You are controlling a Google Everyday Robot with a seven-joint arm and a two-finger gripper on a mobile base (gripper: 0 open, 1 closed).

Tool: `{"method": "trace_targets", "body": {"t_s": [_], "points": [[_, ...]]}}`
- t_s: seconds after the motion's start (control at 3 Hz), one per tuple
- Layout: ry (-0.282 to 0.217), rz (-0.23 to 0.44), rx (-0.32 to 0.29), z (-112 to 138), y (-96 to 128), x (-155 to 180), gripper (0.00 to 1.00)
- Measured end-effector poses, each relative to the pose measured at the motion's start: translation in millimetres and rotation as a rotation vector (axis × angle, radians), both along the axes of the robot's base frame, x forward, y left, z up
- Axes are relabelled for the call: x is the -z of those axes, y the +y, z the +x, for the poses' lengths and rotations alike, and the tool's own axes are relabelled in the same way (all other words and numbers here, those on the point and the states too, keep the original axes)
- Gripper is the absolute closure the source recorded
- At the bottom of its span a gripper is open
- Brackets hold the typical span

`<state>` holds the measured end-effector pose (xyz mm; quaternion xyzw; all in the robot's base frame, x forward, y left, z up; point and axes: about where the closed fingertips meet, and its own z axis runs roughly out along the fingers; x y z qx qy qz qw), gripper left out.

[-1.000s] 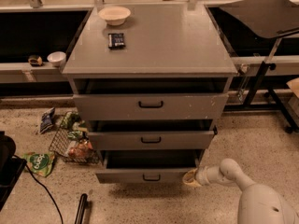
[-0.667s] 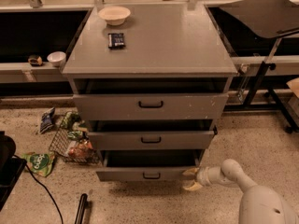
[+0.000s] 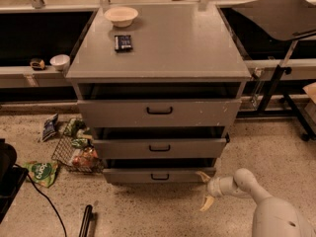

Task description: Close bottom drawer

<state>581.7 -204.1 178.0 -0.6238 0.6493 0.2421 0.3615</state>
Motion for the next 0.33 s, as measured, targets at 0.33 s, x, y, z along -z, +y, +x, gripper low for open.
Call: {"method": "trace_targets", "body": {"t_s": [0.33], "points": [[0.013, 0.040, -0.054, -13.0, 9.8, -2.7, 0.00]]}}
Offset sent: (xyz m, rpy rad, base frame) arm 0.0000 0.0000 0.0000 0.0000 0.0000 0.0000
